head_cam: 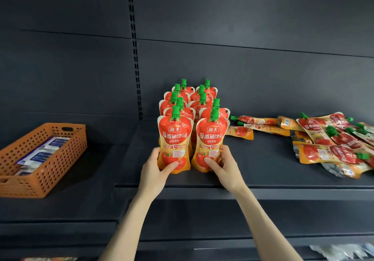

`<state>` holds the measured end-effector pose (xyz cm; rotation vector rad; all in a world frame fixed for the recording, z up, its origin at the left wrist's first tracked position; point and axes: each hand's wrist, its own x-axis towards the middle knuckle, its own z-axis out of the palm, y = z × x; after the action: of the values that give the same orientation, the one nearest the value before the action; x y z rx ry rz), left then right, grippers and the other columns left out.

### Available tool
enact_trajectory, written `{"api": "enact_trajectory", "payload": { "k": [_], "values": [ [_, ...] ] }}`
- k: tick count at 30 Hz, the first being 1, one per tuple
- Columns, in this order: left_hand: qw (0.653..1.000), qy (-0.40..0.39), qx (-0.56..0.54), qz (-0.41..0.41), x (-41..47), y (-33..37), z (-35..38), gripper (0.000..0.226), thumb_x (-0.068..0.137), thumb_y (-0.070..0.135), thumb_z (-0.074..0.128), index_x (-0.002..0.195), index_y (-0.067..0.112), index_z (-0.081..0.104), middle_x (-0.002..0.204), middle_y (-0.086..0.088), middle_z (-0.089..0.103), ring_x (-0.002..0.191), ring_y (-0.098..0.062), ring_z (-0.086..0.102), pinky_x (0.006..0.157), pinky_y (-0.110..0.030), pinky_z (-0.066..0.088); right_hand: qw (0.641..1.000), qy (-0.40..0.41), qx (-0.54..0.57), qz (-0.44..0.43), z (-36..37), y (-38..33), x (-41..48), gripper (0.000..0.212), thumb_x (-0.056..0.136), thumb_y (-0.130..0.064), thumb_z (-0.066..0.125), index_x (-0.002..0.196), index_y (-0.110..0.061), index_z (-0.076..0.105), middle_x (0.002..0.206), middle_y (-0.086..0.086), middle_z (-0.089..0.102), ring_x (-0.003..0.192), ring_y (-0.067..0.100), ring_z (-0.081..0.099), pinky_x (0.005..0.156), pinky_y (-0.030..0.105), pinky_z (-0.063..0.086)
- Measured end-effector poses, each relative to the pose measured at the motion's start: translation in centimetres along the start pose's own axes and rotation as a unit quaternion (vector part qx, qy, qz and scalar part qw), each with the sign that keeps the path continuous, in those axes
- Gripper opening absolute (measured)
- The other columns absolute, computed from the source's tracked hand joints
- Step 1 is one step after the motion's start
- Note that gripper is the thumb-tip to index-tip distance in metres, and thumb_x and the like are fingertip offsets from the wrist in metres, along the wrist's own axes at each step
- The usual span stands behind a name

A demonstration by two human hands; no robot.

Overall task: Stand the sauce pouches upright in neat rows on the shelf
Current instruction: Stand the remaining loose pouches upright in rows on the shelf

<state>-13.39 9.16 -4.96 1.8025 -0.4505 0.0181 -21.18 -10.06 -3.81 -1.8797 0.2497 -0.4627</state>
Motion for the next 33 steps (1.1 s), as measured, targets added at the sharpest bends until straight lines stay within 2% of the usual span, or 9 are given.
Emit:
{"api": "enact_trajectory", "payload": {
  "k": [6,9,13,15,17,19,21,25,33],
  "values": [
    [0.999,-0.002,0.032,-0.015,-0.3,0.2,0.0,0.057,0.080,0.030,0.072,0.128,0.019,0.043,0.122,0.003,0.059,0.110,-0.014,0.057,0.088,-0.028,0.049,1.000,0.003,-0.013,0.013,0.1,-0.1,-0.2,0.047,0.086,-0.029,0.065,0.126,-0.018,0.042,0.122,-0.004,0.059,0.112,0.010,0.058,0.092,0.025,0.049],
    [0.999,0.012,0.036,-0.027,-0.5,0.5,0.2,0.062,0.079,0.029,0.073,0.131,0.017,0.041,0.127,0.000,0.054,0.114,-0.016,0.054,0.086,-0.025,0.046,1.000,0.002,-0.017,0.016,-0.1,-0.2,-0.5,0.052,0.084,-0.027,0.067,0.128,-0.017,0.042,0.123,-0.005,0.058,0.112,0.009,0.057,0.085,0.017,0.047],
    [0.995,0.060,0.074,-0.030,-2.1,0.7,0.8,0.070,0.078,0.030,0.073,0.136,0.015,0.037,0.135,-0.003,0.041,0.128,-0.018,0.038,0.095,-0.031,0.038,1.000,0.018,-0.025,0.000,-0.6,-0.1,-1.7,0.049,0.086,-0.022,0.066,0.128,-0.019,0.042,0.119,-0.008,0.056,0.103,0.000,0.055,0.073,0.002,0.044],
    [0.990,0.101,0.102,-0.011,-3.7,0.8,1.3,0.066,0.079,0.025,0.072,0.135,0.012,0.039,0.132,-0.004,0.041,0.127,-0.018,0.036,0.095,-0.029,0.036,0.998,0.044,-0.039,-0.004,-1.3,0.2,-2.4,0.041,0.087,-0.022,0.064,0.124,-0.019,0.047,0.116,-0.008,0.057,0.102,0.002,0.055,0.079,0.007,0.043],
    [0.982,0.151,0.108,0.024,-5.3,1.1,2.2,0.056,0.080,0.019,0.072,0.129,0.010,0.047,0.123,-0.002,0.047,0.120,-0.019,0.041,0.092,-0.027,0.040,0.997,0.064,-0.052,0.002,-2.5,0.6,-3.2,0.034,0.088,-0.023,0.063,0.120,-0.019,0.052,0.114,-0.008,0.058,0.104,0.007,0.055,0.085,0.015,0.042],
    [0.979,0.173,0.095,0.048,-6.6,1.8,3.5,0.043,0.082,0.015,0.069,0.121,0.012,0.053,0.114,0.003,0.051,0.112,-0.017,0.047,0.083,-0.014,0.040,0.995,0.077,-0.056,0.003,-4.1,1.1,-3.9,0.029,0.089,-0.021,0.061,0.117,-0.018,0.055,0.112,-0.008,0.060,0.101,0.007,0.058,0.084,0.015,0.044],
    [0.983,0.159,0.068,0.067,-7.3,3.1,5.4,0.032,0.083,0.014,0.067,0.113,0.017,0.057,0.109,0.006,0.055,0.105,-0.012,0.053,0.079,-0.010,0.038,0.995,0.087,-0.056,0.005,-6.1,1.3,-4.5,0.022,0.091,-0.019,0.059,0.113,-0.017,0.059,0.107,-0.008,0.063,0.097,0.003,0.059,0.082,0.013,0.046],
    [0.988,0.113,0.031,0.102,-7.7,7.1,10.5,0.020,0.084,0.011,0.065,0.100,0.022,0.060,0.096,0.014,0.065,0.097,0.001,0.059,0.082,-0.019,0.046,0.995,0.083,-0.059,-0.004,-11.5,1.2,-4.8,0.013,0.092,-0.017,0.057,0.104,-0.017,0.063,0.095,-0.010,0.066,0.091,-0.002,0.060,0.072,0.003,0.044],
    [0.993,0.062,0.017,0.098,-5.0,12.7,21.1,0.015,0.087,0.011,0.063,0.096,0.024,0.060,0.086,0.015,0.064,0.086,0.002,0.060,0.072,-0.009,0.047,0.991,0.070,-0.096,-0.055,-21.3,0.7,-1.4,0.010,0.093,-0.015,0.056,0.099,-0.020,0.062,0.090,-0.014,0.064,0.087,-0.003,0.060,0.069,0.001,0.043]
  ]
}}
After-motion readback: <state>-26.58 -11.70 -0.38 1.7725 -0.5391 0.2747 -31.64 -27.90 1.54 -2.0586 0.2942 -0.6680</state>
